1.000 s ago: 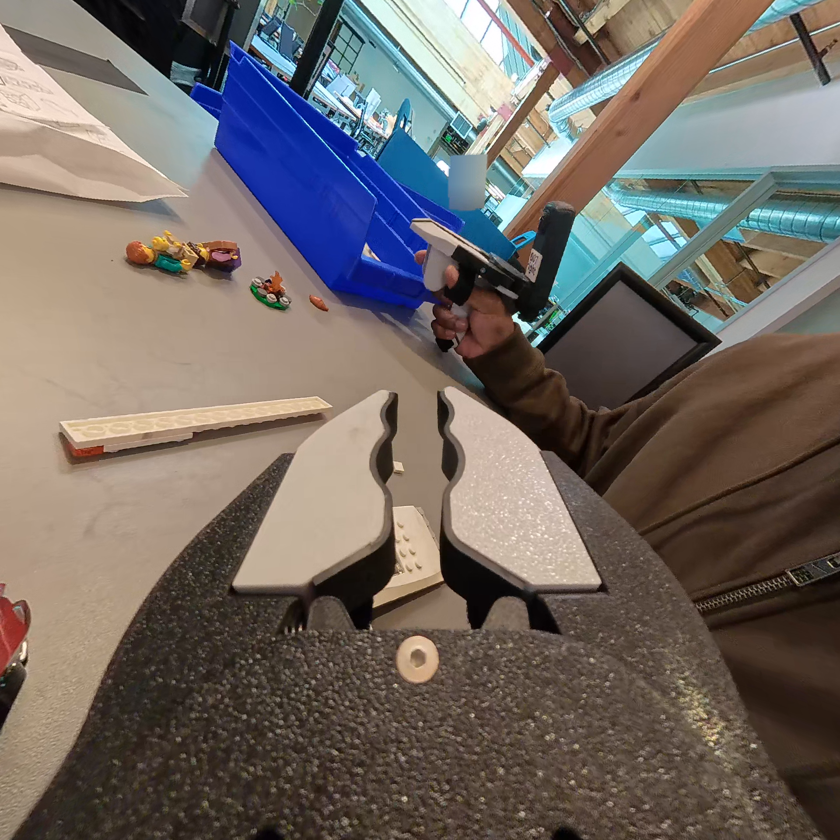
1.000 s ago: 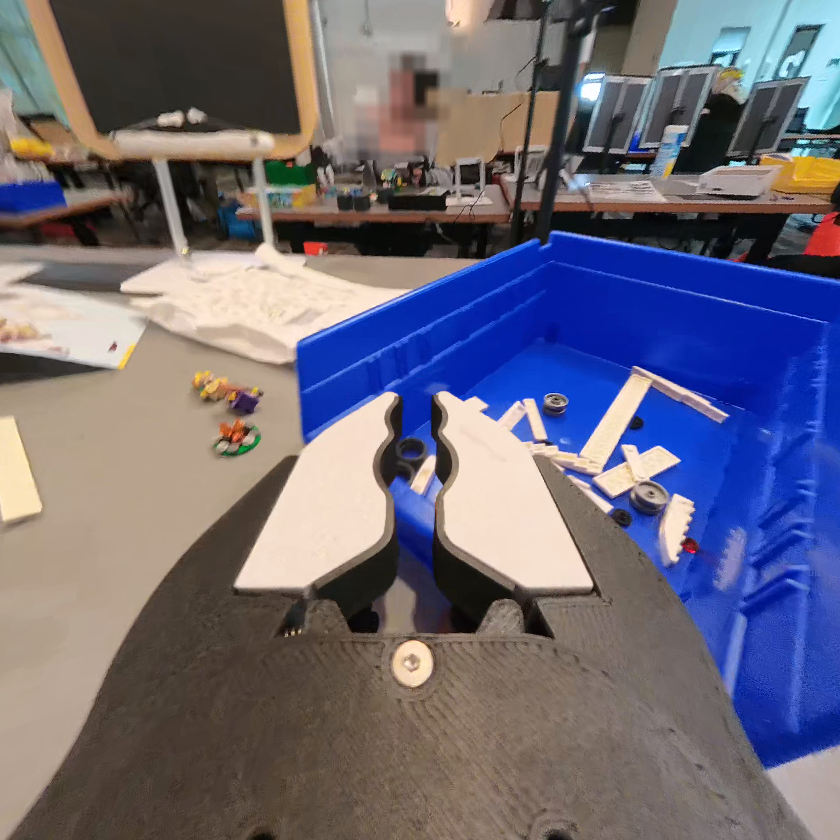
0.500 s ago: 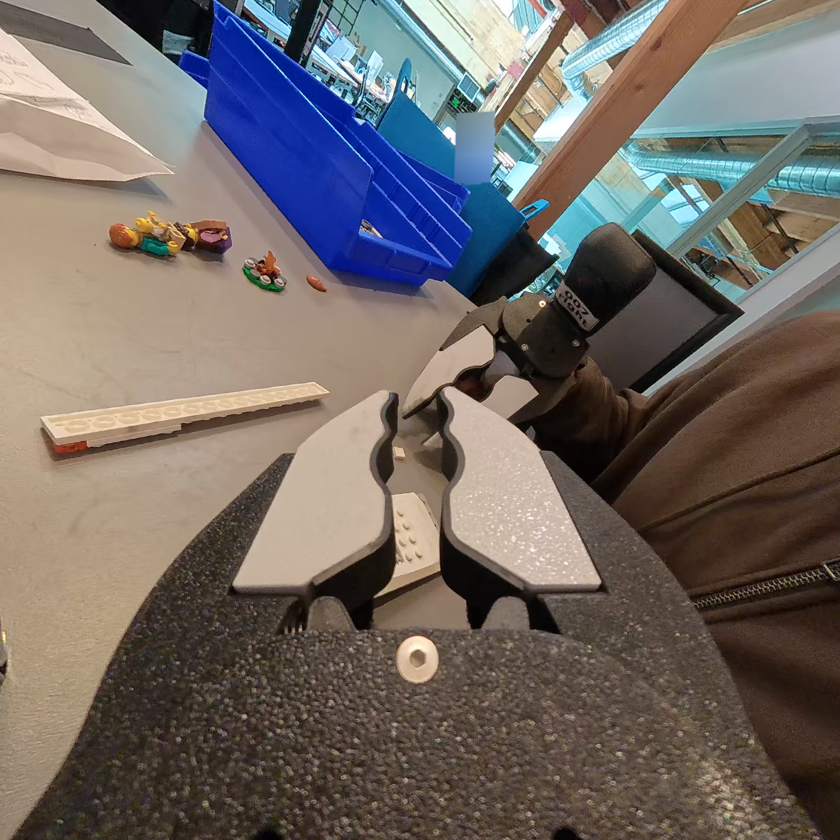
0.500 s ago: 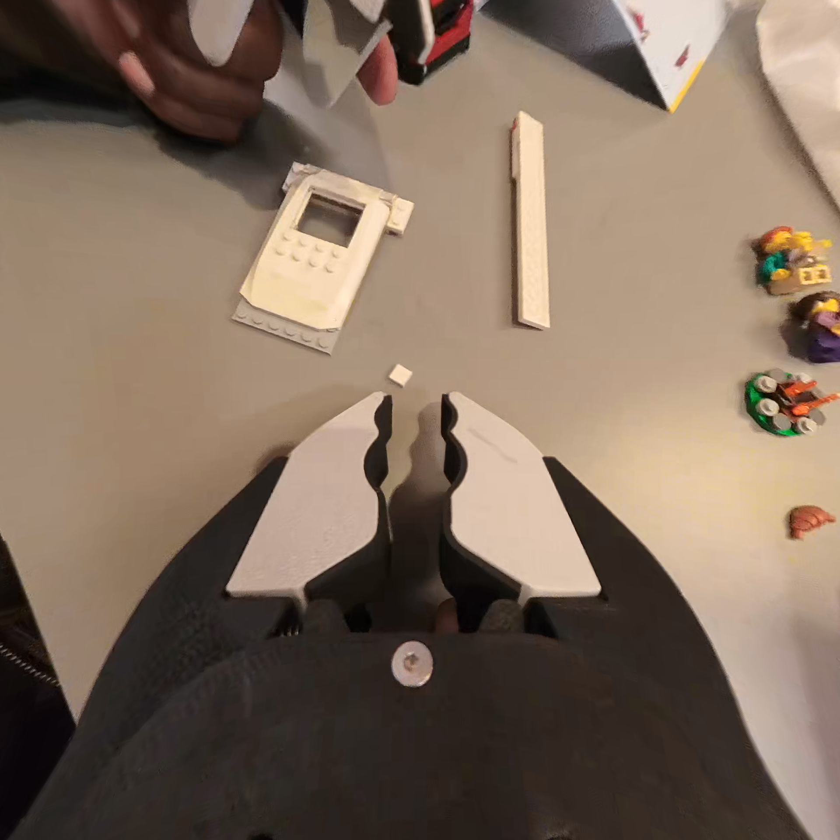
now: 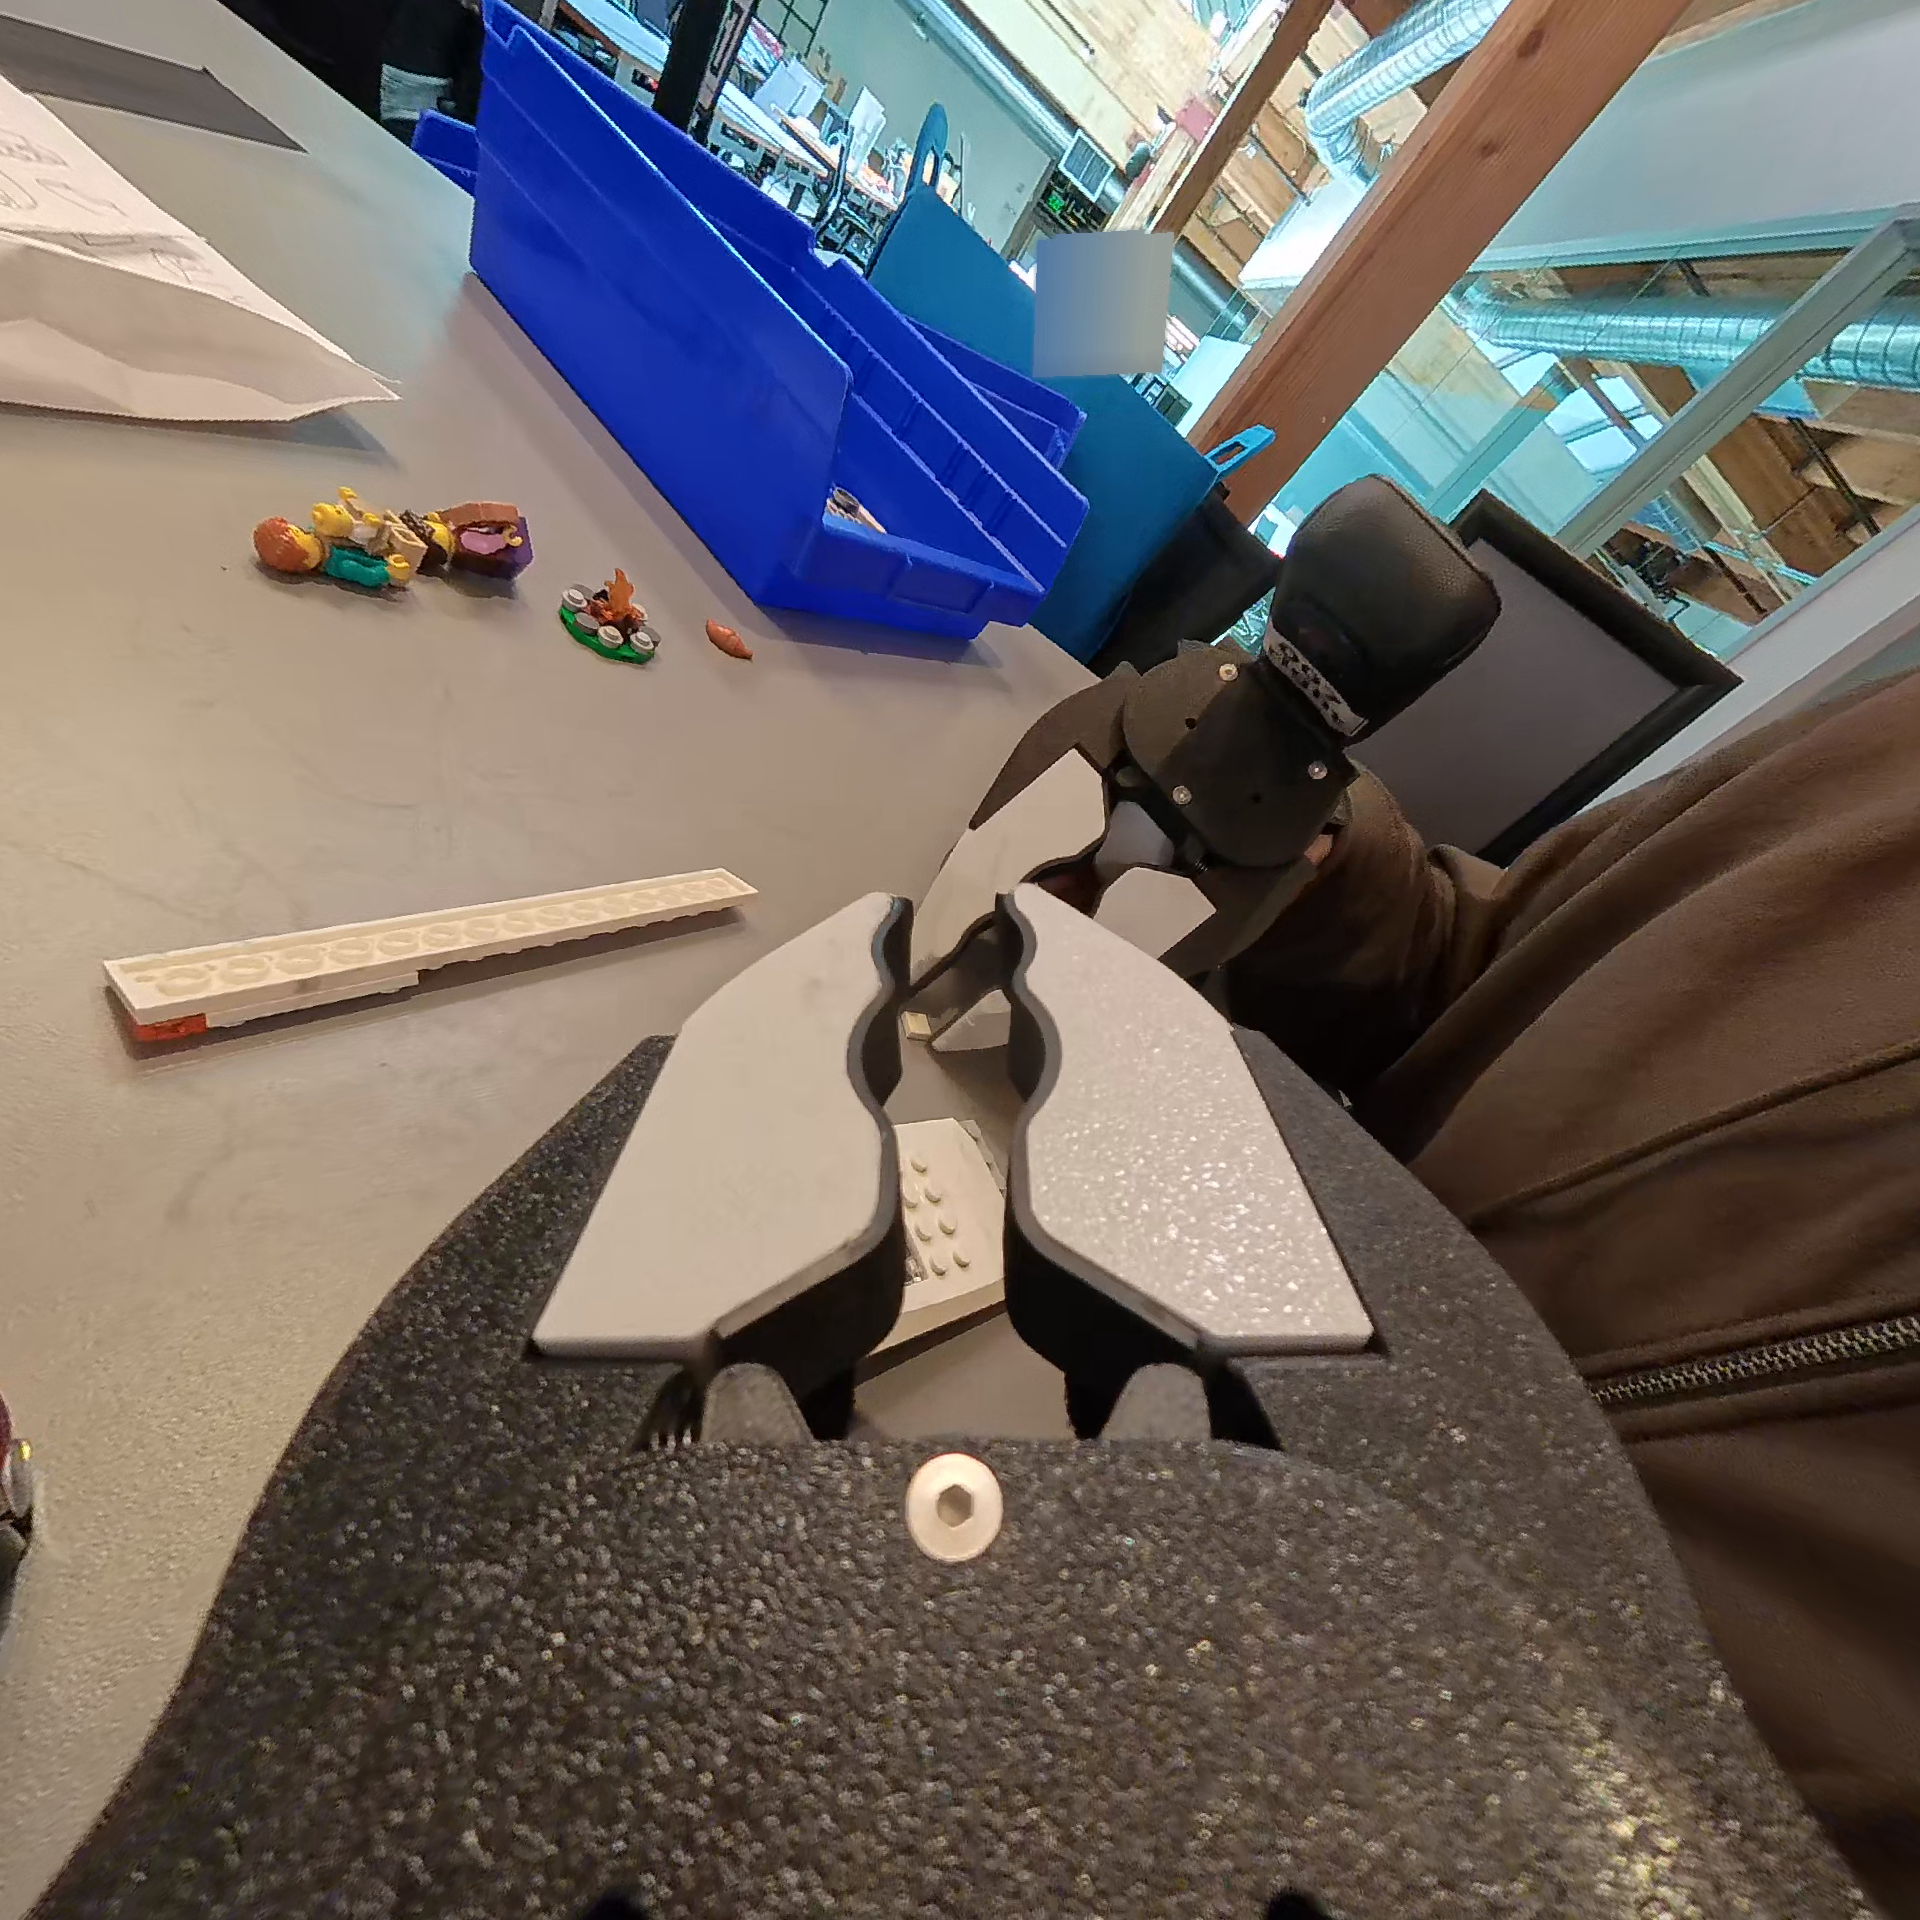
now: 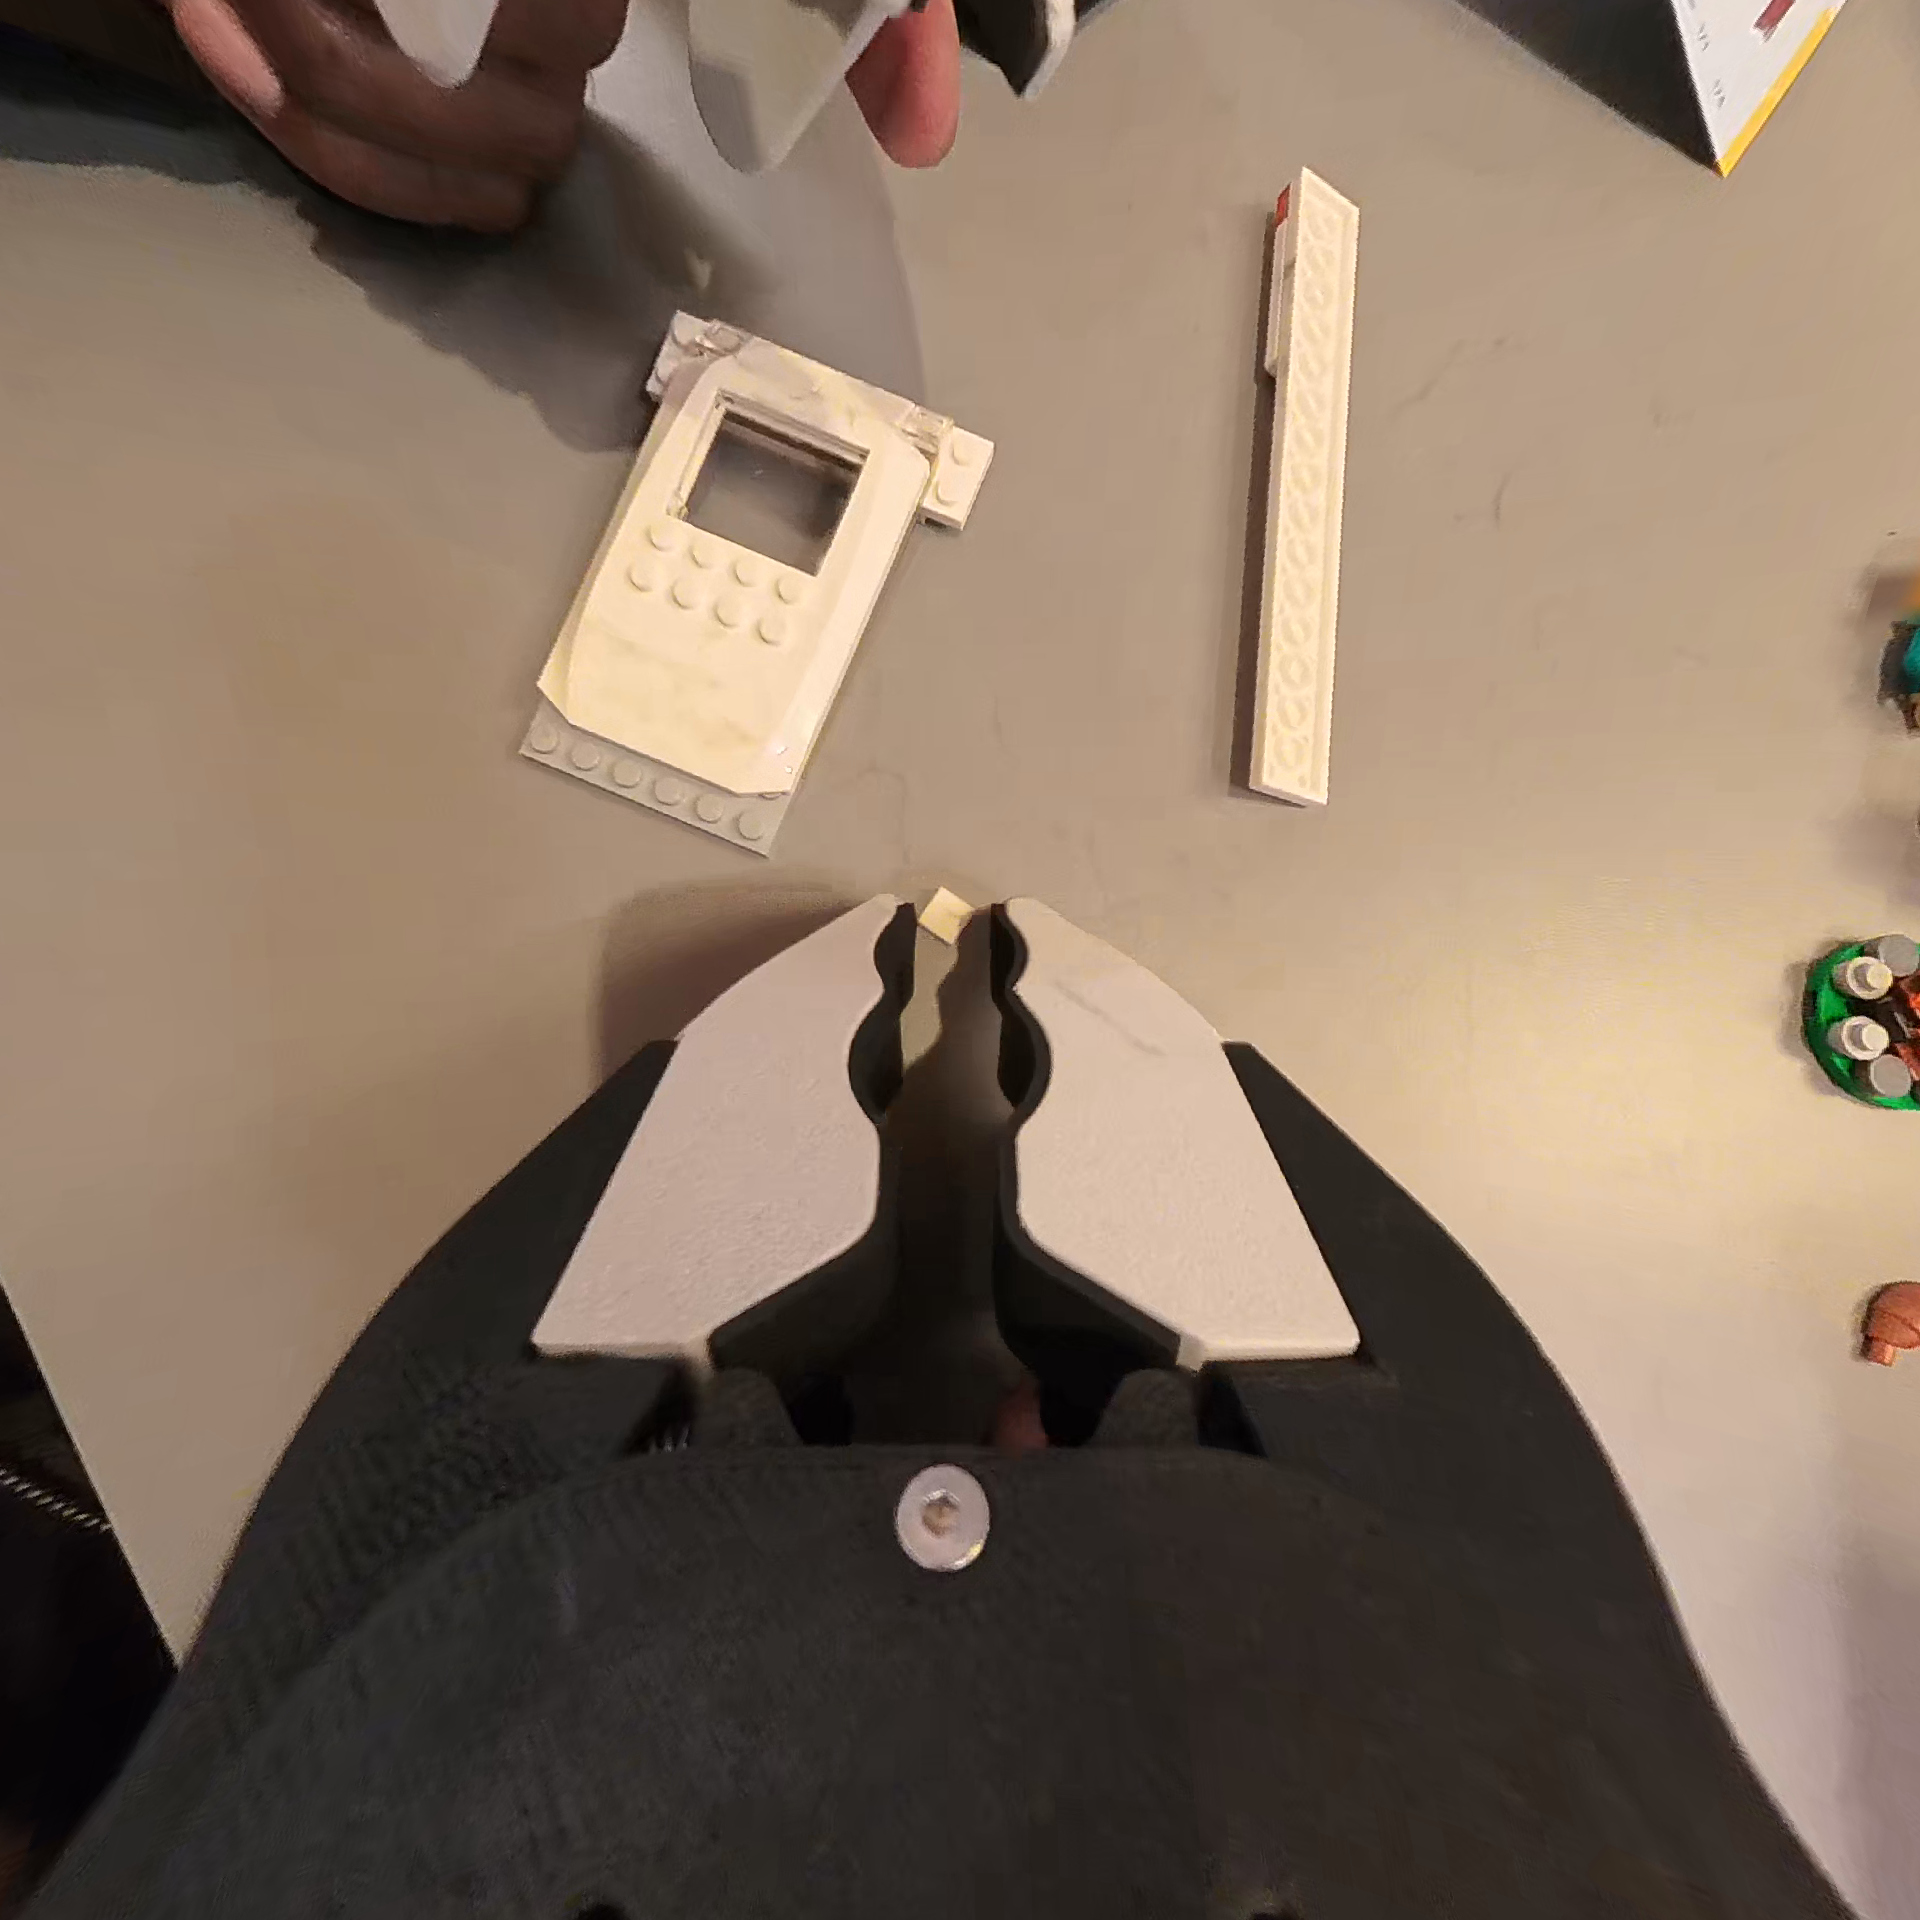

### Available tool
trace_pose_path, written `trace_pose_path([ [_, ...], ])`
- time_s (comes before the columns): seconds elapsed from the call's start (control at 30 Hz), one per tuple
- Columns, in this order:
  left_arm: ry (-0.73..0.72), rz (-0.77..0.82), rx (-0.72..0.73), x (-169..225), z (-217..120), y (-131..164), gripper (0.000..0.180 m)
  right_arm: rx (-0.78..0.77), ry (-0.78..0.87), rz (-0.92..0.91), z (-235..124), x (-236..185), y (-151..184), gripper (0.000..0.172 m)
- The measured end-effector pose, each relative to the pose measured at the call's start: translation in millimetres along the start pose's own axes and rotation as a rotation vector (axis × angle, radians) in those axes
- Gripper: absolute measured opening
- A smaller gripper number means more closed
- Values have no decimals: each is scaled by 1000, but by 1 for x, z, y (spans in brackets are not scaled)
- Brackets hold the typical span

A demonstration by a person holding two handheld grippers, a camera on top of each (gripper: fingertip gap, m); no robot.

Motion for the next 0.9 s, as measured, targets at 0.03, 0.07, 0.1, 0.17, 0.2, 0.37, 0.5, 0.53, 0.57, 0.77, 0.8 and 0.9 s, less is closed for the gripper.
trace_pose_path([
  [0.03,-1,1,0,0,0,0,15,-10,-5,1,0,0,-1,12],
  [0.07,-2,1,0,0,0,0,15,-18,-10,1,0,-1,-1,11],
  [0.1,-2,2,1,0,0,0,15,-24,-13,1,1,-1,-2,10],
  [0.17,-1,2,1,0,0,-1,15,-32,-16,3,1,0,-3,9],
  [0.2,-2,3,2,0,-1,-1,15,-36,-19,0,2,1,-3,8],
  [0.37,-4,2,5,0,-1,-1,15,-25,-28,-21,2,1,-3,8],
  [0.5,-4,3,6,0,-2,-1,15,-6,-20,-26,1,4,-1,7],
  [0.53,-4,3,6,0,-2,-2,15,0,-14,-22,-1,5,-1,7],
  [0.57,-4,3,6,0,-2,-2,15,7,-3,-15,-3,7,0,7],
  [0.77,-4,3,7,0,-2,-2,15,84,259,87,-55,62,10,7],
  [0.8,-3,4,7,0,-1,-2,15,106,341,125,-71,79,16,7],
  [0.9,-1,7,5,1,0,-1,15,157,594,237,-118,125,38,7],
])
Point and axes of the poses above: each gripper's, where its closed fingertips meet, z out along the fingers, y out of its underside, x = y × z across the jaws, the point moved 7 cm from there along -z, back along the fingers, and after that the axes turned 4 degrees about y, right-handed, at the moved point
